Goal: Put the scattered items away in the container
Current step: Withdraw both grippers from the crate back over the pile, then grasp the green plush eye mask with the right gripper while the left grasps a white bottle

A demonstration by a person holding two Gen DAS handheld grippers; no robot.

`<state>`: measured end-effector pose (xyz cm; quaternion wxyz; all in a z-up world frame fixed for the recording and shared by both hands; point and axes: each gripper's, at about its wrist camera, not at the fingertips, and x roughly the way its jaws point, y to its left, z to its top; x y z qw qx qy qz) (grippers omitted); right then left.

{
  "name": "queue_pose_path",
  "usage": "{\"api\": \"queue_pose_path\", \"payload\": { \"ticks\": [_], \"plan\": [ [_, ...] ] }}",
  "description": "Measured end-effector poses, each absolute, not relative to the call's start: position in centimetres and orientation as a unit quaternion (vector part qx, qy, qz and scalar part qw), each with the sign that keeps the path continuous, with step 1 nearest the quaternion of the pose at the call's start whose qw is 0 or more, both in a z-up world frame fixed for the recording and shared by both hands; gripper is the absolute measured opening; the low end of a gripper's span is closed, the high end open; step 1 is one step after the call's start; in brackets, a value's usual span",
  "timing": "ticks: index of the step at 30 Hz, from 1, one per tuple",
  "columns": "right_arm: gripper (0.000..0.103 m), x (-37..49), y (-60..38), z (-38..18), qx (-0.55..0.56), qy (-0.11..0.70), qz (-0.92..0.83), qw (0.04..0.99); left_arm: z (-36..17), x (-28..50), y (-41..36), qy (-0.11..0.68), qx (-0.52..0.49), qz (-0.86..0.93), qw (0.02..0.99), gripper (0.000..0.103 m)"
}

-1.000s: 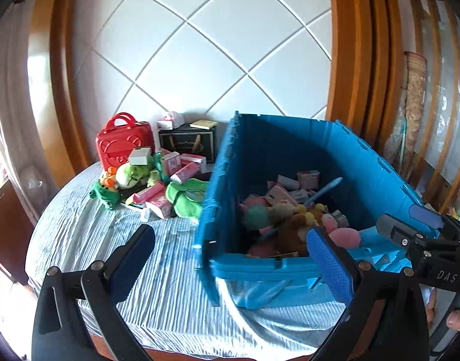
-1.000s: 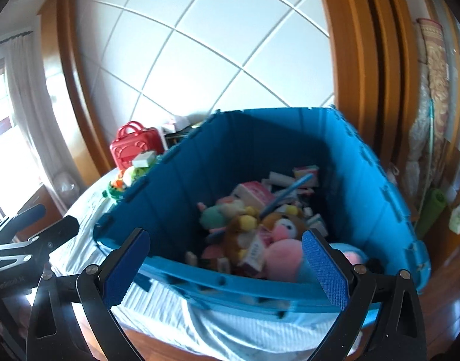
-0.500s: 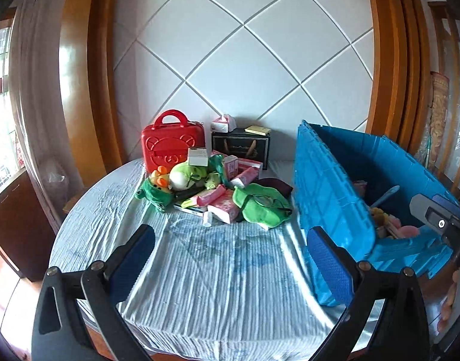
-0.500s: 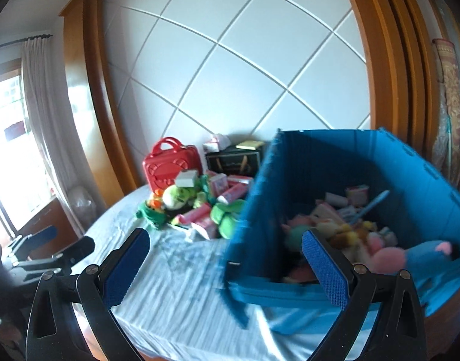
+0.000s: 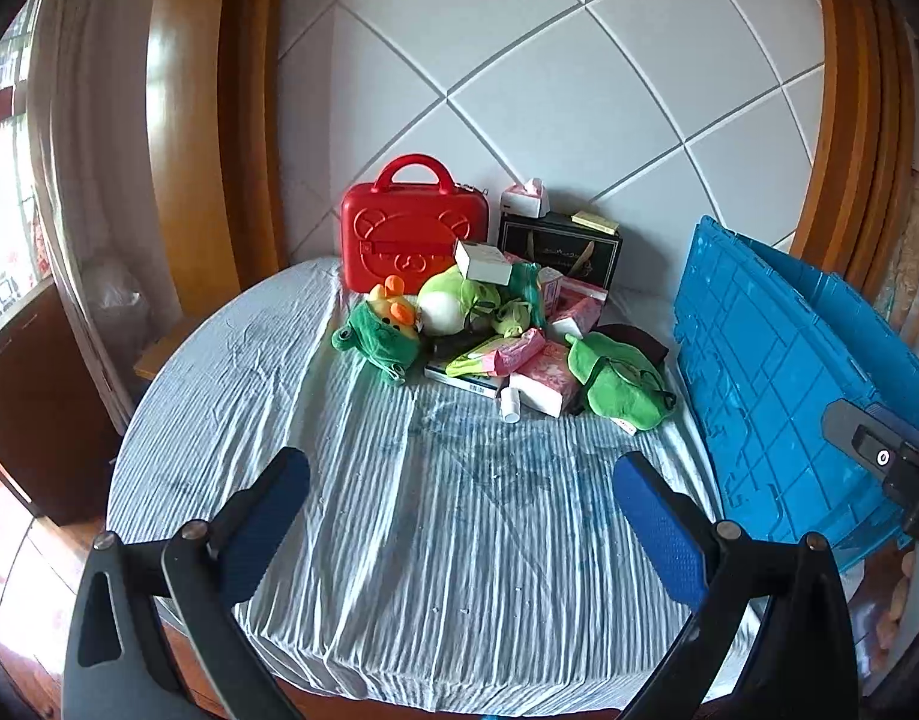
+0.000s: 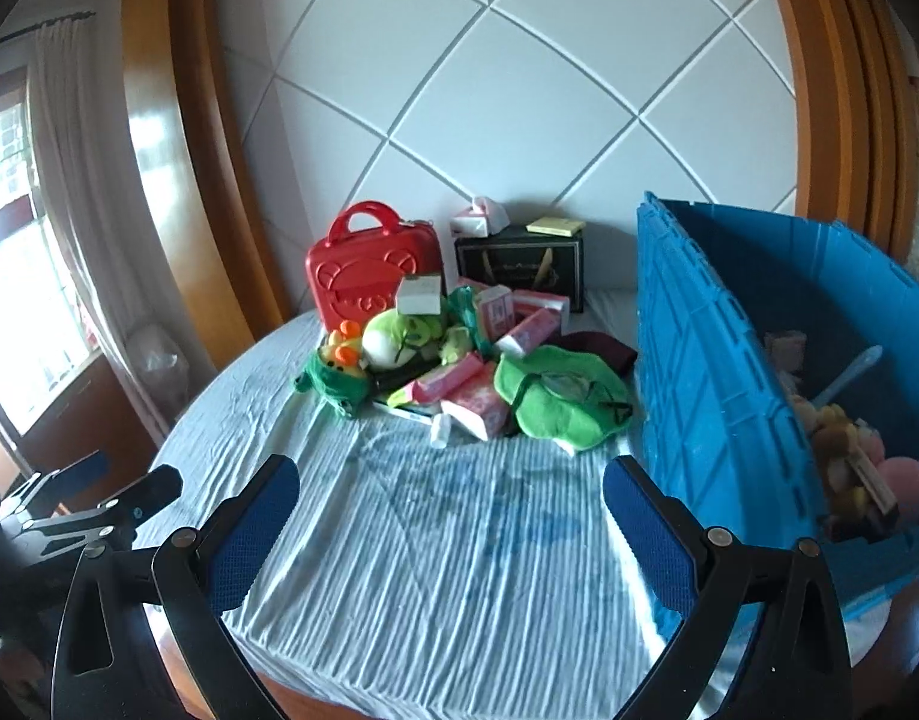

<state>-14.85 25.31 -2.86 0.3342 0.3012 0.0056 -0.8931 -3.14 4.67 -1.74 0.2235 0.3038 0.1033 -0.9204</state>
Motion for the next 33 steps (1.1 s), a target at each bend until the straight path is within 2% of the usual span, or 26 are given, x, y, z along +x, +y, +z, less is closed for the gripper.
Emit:
{"api": "queue_pose_path", "payload": {
  "ticks": [9,19,20,22,33],
  "plan": [
    [0.103,-23.5,19.0,-7.7,0.34,0.004,-0.878,0.336,-6.2,-12.3,0.2,0.096,0.343,-0.906,0.229,0.103],
    [0.103,-33.5,14.3,-18.4,0.403,0.027,-0.865,0.298,-17.2,-25.3,-2.7,0.088,0.406,-0.889,0.193,0.102],
    [0.103,-34.2,14.2,-19.2,0.404,0.029,-0.867,0.29,-18.3,-26.3,-2.8,0.087,0.411,-0.888,0.188,0.101],
    [0.103,-35.6,14.0,-20.8,0.403,0.026,-0.872,0.277,-20.8,-28.4,-2.9,0.082,0.423,-0.885,0.177,0.093],
    [0.103,-42.3,13.6,-25.8,0.395,0.028,-0.892,0.217,-28.9,-36.7,-3.1,0.079,0.47,-0.867,0.144,0.093]
  ]
}}
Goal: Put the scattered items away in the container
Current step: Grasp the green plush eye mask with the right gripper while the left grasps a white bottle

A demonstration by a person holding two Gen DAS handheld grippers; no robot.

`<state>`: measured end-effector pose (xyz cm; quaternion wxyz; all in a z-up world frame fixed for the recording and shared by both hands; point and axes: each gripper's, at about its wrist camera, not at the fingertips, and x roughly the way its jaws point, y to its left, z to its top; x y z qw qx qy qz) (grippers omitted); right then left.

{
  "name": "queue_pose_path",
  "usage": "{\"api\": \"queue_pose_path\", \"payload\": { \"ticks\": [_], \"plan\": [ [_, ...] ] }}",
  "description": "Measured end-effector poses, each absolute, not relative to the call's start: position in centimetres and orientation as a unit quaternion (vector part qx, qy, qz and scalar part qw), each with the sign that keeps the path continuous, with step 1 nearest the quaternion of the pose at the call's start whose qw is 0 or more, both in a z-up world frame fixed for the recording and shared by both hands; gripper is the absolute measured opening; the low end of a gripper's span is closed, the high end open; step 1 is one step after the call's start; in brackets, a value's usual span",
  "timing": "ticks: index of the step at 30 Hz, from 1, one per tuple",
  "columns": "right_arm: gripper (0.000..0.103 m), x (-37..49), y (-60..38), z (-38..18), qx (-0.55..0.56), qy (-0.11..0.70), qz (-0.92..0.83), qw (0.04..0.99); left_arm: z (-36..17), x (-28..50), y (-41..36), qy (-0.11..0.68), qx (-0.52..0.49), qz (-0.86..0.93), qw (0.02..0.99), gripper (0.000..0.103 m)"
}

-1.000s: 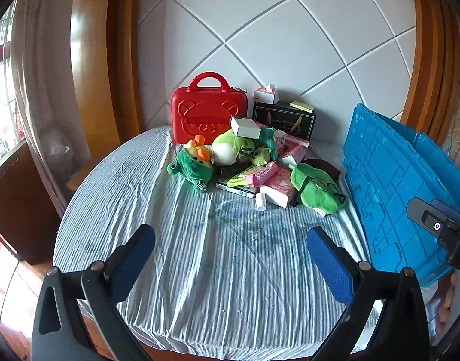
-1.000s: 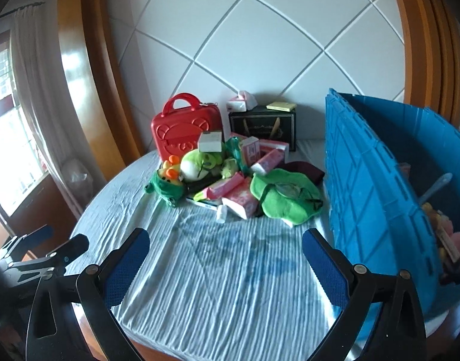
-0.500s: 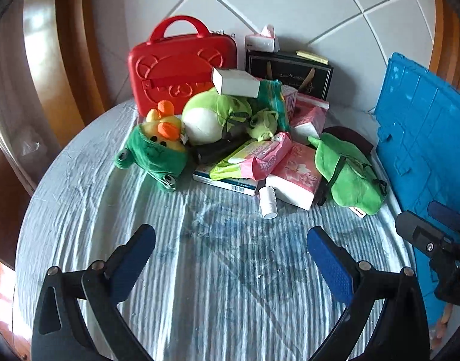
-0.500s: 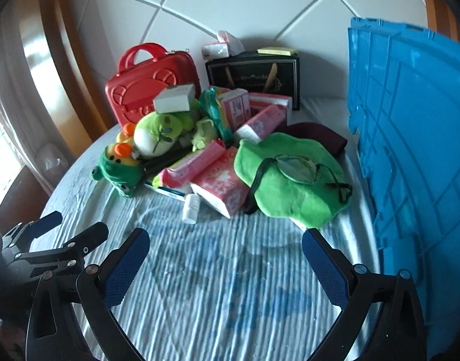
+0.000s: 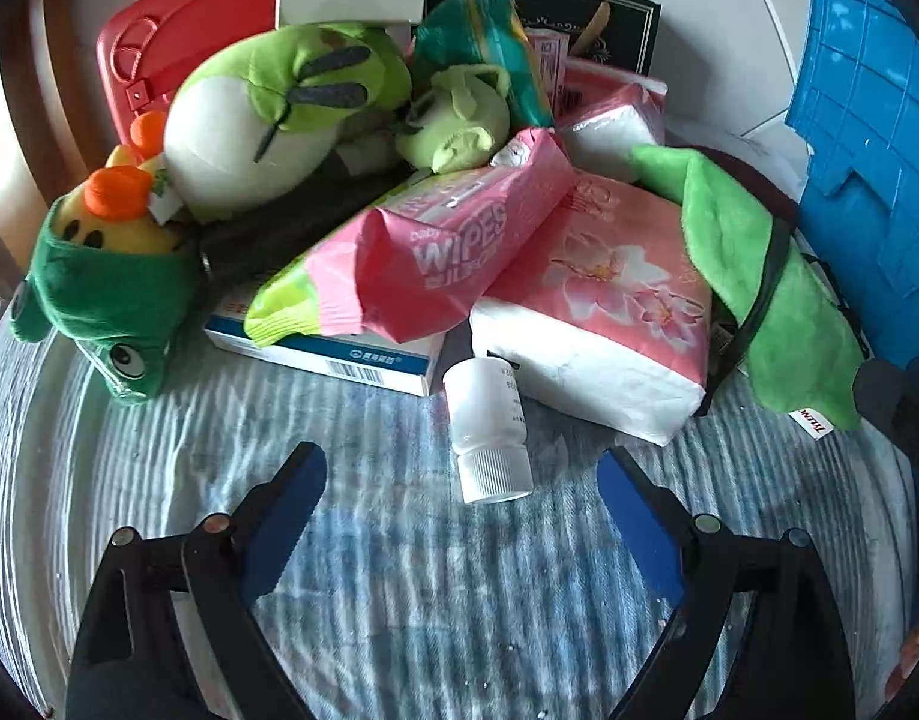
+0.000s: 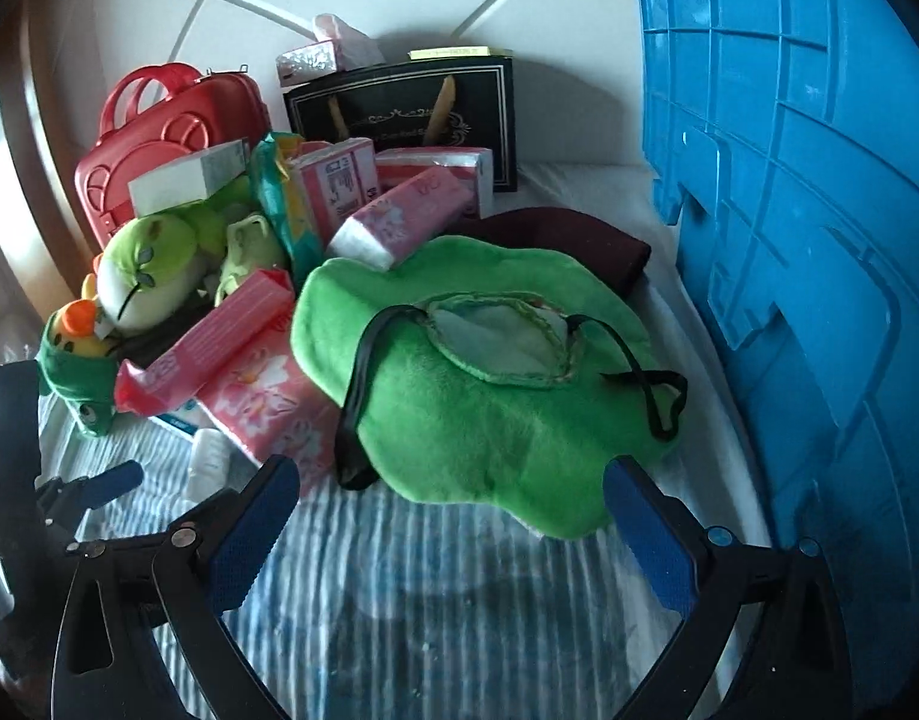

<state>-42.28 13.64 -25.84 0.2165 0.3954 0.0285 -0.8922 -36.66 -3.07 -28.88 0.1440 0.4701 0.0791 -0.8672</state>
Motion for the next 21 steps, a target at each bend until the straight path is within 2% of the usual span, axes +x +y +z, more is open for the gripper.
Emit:
{"api": "queue_pose_path", "payload": {
  "ticks": [8,9,10,11,13,14,15,18,21],
  "plan": [
    [0.103,-46.2,11.6,-29.1,0.387,0.083,-0.897,0.196,-30.3,-37.9,-3.0,0.071,0.467,-0.869,0.146,0.093],
    [0.101,-46.6,11.2,-29.6,0.389,0.093,-0.896,0.195,-30.2,-37.9,-3.0,0.07,0.464,-0.871,0.145,0.089],
    [0.095,-46.9,10.9,-30.0,0.394,0.1,-0.893,0.192,-30.1,-37.8,-2.9,0.069,0.457,-0.875,0.145,0.071],
    [0.073,-47.0,10.8,-30.2,0.399,0.101,-0.892,0.189,-29.9,-37.8,-2.7,0.069,0.452,-0.878,0.143,0.062],
    [0.06,-46.7,11.1,-29.9,0.397,0.096,-0.893,0.188,-29.6,-37.6,-2.5,0.071,0.45,-0.88,0.136,0.028],
    [0.042,-46.5,11.4,-29.6,0.395,0.092,-0.894,0.189,-29.6,-37.6,-2.5,0.073,0.451,-0.88,0.133,0.027],
    [0.033,-46.2,11.7,-29.2,0.394,0.086,-0.896,0.188,-29.5,-37.4,-2.4,0.076,0.451,-0.879,0.133,0.027],
    [0.022,-44.8,12.8,-27.9,0.383,0.068,-0.9,0.198,-28.8,-36.2,-1.6,0.06,0.437,-0.886,0.141,0.027],
    [0.019,-42.7,13.2,-26.3,0.372,0.06,-0.902,0.213,-27.1,-34.7,-0.7,0.058,0.425,-0.893,0.14,0.027]
  ]
}}
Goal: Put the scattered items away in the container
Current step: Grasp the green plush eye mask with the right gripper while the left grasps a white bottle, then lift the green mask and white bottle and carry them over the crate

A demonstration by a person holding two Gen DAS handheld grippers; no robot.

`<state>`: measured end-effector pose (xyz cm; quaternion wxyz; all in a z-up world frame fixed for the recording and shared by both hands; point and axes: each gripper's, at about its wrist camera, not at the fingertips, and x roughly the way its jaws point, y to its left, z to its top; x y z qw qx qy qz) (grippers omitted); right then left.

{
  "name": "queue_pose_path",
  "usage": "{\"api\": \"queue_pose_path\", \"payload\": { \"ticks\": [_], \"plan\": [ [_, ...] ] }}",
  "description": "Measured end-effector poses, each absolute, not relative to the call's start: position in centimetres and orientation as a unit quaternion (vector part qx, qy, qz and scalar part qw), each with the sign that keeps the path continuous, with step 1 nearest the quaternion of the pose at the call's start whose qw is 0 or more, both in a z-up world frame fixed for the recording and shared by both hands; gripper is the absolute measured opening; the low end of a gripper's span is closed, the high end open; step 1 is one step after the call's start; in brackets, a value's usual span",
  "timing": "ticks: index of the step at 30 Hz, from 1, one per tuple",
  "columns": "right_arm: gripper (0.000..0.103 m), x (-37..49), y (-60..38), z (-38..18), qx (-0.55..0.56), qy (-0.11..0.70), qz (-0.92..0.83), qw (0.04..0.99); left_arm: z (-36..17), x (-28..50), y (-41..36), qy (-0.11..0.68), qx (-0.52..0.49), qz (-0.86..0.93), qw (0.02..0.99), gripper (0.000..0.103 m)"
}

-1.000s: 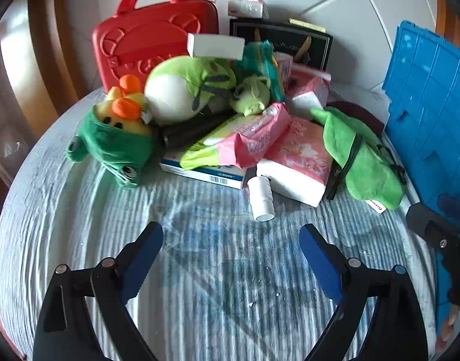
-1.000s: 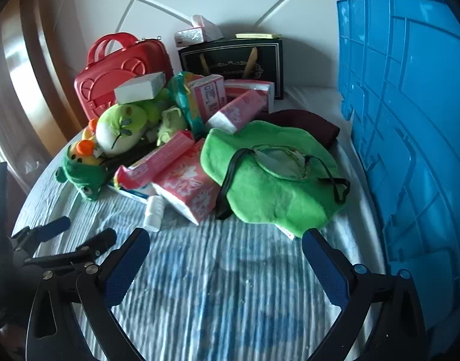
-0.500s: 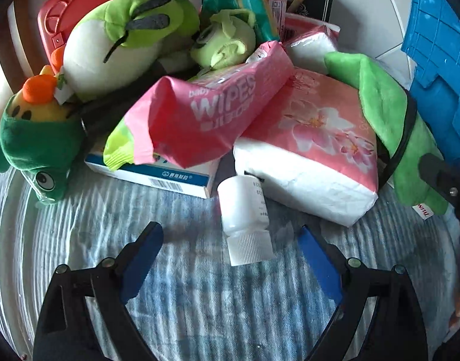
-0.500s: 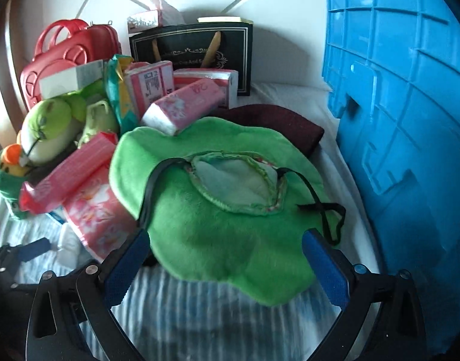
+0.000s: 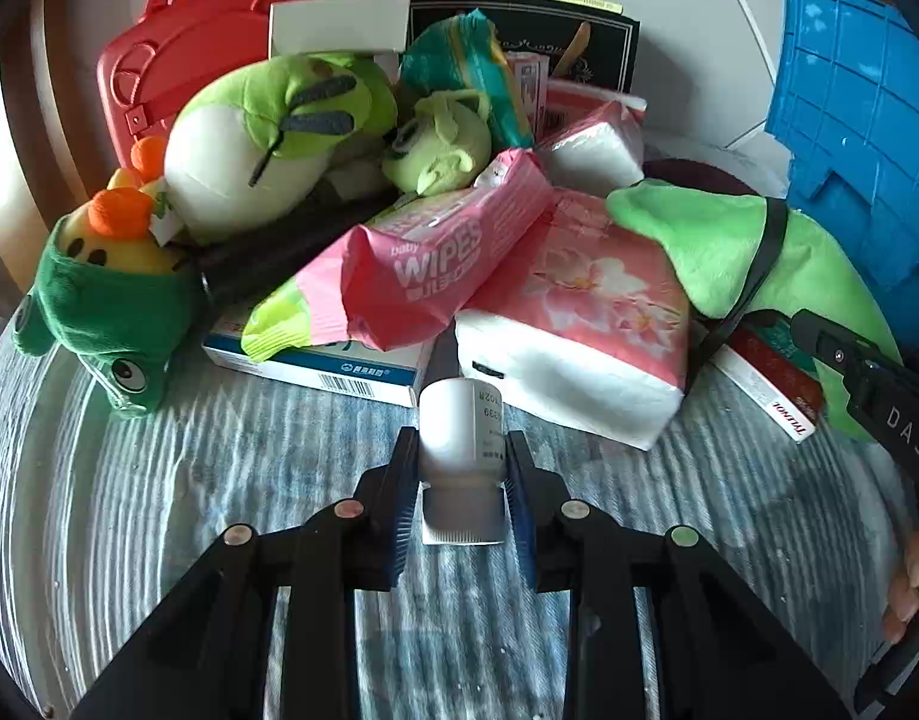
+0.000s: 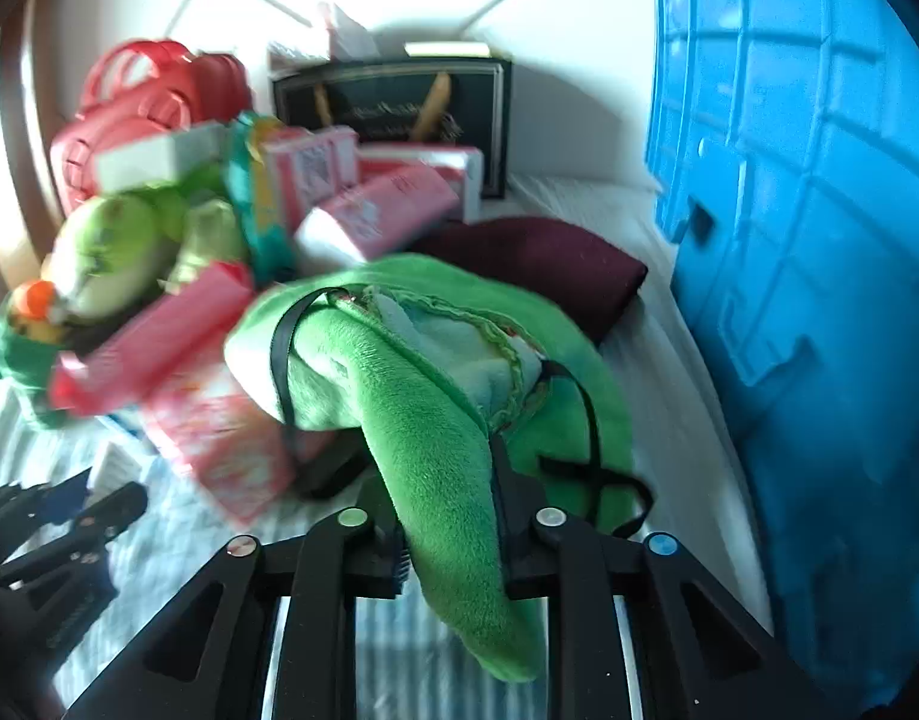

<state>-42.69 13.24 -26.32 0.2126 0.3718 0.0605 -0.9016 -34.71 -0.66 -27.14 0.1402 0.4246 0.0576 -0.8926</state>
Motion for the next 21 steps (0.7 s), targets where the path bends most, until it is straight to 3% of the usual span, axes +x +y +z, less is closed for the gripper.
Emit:
{"api": "queue_pose_path", "payload": {
  "ticks": [9,21],
  "plan": [
    [0.018,-34.5,12.8,-19.2,0.336,0.052,-0.903,0.263,-18.7,-28.4,-0.9,0.049,0.383,-0.909,0.156,0.027],
    [0.018,-23.1,15.0,-6.8,0.25,0.045,-0.936,0.244,-6.7,-17.6,0.6,0.035,0.299,-0.942,0.149,0.027]
  ]
}}
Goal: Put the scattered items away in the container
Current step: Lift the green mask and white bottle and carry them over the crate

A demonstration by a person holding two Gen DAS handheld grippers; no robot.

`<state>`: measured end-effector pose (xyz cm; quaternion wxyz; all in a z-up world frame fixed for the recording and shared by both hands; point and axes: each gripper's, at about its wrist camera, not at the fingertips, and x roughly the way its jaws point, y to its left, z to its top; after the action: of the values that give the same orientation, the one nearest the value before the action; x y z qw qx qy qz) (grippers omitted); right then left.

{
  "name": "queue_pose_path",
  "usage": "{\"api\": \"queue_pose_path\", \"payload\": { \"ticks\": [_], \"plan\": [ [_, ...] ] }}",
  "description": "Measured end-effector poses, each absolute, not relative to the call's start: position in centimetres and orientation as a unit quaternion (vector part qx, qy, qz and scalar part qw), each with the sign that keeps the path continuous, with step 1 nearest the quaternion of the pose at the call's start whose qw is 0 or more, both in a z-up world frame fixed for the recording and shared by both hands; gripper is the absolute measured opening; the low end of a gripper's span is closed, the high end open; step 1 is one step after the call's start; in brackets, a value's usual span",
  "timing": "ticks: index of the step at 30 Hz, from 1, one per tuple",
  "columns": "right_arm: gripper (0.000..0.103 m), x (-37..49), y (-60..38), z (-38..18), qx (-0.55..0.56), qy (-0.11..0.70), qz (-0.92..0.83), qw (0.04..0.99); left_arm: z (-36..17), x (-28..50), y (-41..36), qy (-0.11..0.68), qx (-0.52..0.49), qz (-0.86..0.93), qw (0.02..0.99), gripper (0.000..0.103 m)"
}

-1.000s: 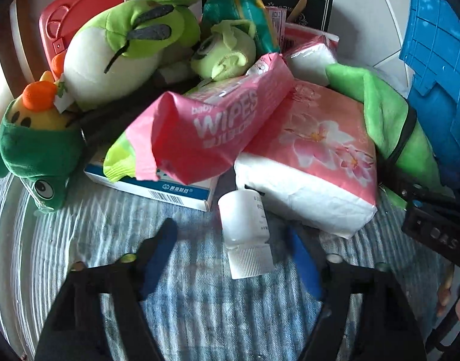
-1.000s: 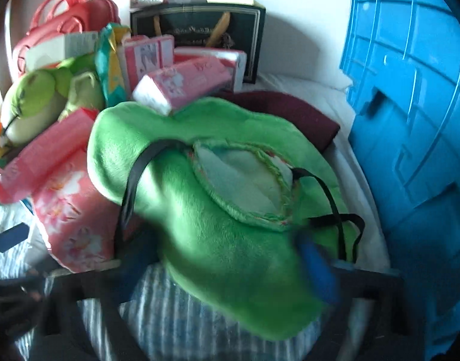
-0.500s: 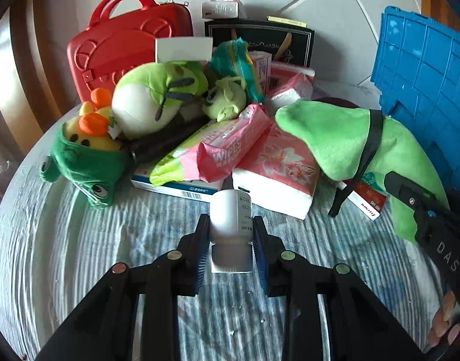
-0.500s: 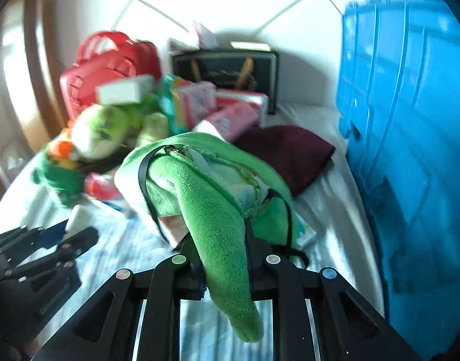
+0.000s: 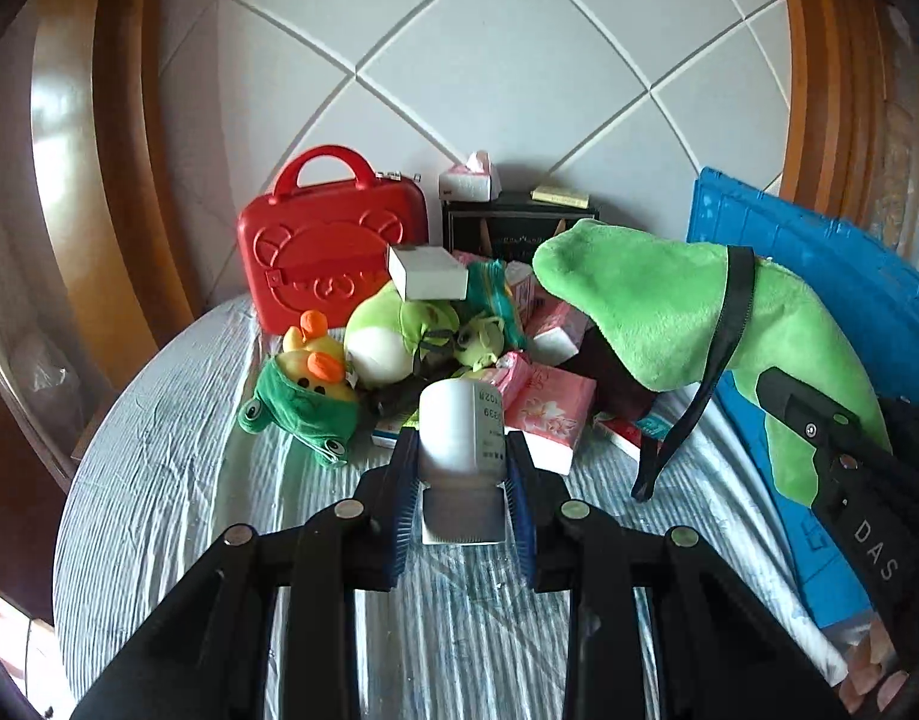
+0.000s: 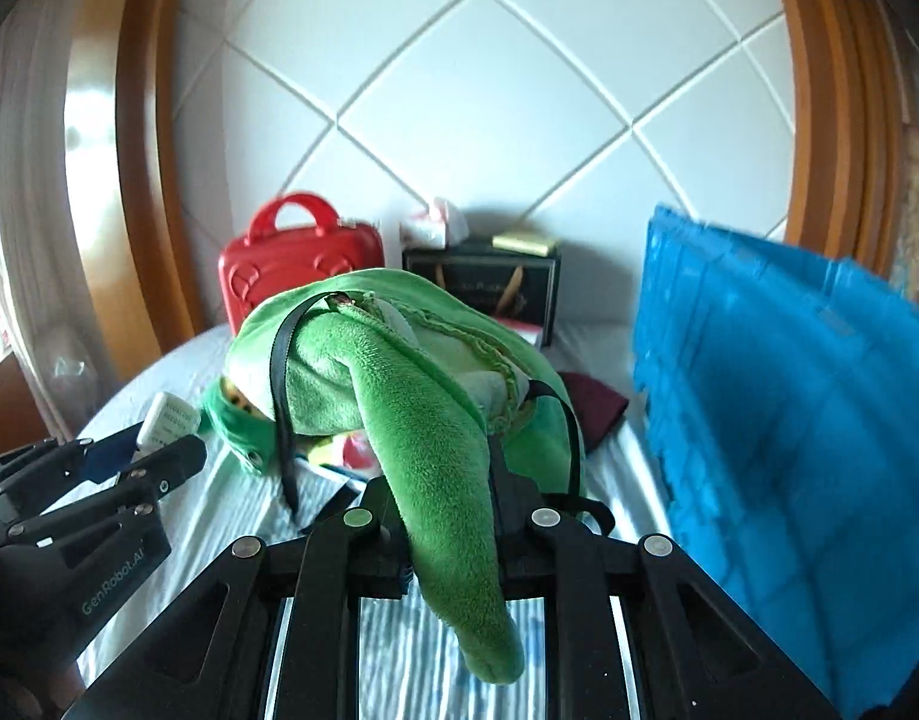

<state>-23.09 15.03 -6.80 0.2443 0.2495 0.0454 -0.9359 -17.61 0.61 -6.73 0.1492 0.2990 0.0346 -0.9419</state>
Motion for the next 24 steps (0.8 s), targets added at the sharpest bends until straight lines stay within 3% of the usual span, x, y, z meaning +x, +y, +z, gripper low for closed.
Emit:
{"api": "queue_pose_path", "payload": {
  "ticks": [13,24],
  "plan": [
    [0.018,-16.6,25.2,4.1,0.148,0.045,-0.973,0.169,1.7,-13.0,9.4,0.022,0.222,-0.971,0.087,0.027],
    [0.018,-20.5,43.5,7.4,0.112,0.087,-0.986,0.09,6.4,-17.3,27.4,-0.001,0.182,-0.983,0.036,0.027]
  ]
}}
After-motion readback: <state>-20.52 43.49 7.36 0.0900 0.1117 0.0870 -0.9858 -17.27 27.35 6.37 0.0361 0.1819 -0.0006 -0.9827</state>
